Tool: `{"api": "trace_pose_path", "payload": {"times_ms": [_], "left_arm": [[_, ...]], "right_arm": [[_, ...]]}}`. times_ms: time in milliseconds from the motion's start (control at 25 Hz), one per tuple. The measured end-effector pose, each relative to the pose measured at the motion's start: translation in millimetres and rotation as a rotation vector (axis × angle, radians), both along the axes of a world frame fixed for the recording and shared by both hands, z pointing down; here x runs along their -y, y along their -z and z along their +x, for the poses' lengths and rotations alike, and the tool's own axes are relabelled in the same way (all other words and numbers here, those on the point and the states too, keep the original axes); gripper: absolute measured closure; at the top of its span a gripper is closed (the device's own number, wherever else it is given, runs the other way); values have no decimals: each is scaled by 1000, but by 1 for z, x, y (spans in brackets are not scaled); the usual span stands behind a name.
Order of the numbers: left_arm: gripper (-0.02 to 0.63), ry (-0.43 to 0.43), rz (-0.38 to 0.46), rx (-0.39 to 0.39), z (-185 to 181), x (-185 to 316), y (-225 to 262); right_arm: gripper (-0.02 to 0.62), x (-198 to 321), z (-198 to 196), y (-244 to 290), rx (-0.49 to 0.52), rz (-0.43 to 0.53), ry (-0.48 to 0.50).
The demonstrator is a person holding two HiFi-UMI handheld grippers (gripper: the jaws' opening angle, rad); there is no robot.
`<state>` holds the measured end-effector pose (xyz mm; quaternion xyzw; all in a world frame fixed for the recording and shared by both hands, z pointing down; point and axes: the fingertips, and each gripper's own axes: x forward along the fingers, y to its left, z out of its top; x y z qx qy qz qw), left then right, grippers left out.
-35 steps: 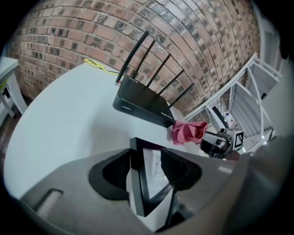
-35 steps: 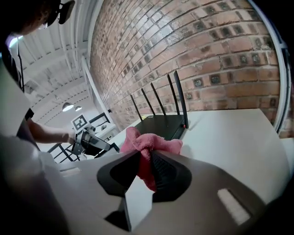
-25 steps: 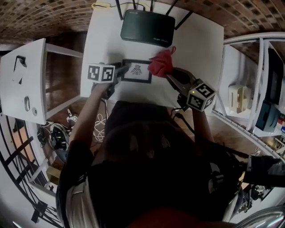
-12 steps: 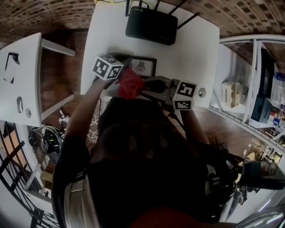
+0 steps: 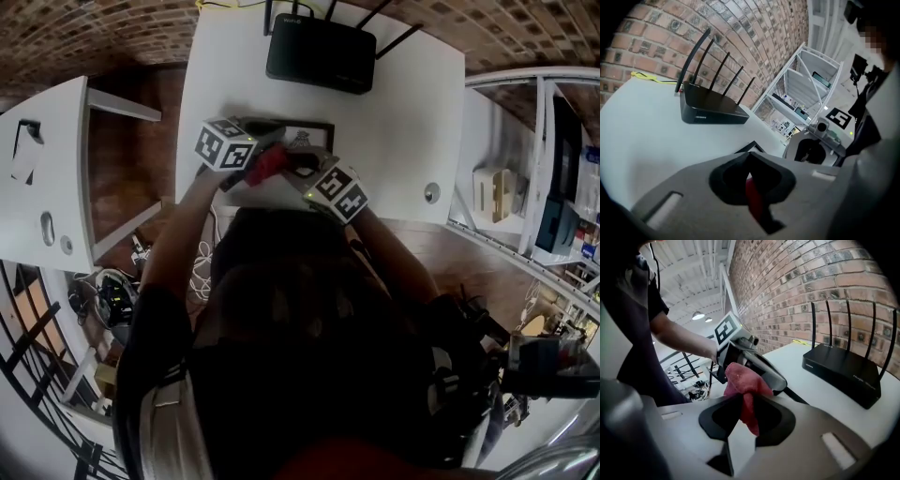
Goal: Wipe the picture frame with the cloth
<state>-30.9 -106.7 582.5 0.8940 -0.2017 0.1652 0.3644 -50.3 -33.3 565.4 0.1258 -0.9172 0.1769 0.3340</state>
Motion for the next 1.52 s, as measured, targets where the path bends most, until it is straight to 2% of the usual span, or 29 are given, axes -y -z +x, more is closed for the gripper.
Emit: {"api": "trace_pose_path", "payload": {"times_ms": [120,240,520,640,760,1080,1520], "left_arm": [[603,-10,-35,-7,2,-2,-4],[603,-41,-48,16,6,-5,-9],[603,-65,-35,81,10,-6,-15],[603,-47,-29,65,5,-2,-11],[603,-16,-62,42,-1,4,-10],[603,-39,-109,169,-1,0,-27],[604,-10,-142,149,-1,4,-28]], "right_arm": [[518,-2,2,-21,-109,39,30],[518,-2,1,-29,-160,75,50],[515,0,-5,-32,-162,75,66],[515,1,-11,-27,-140,83,71],[515,3,-15,-26,-135,86,71],[515,2,-17,-35,-179,60,75],[515,1,0,-39,-199,51,15]]}}
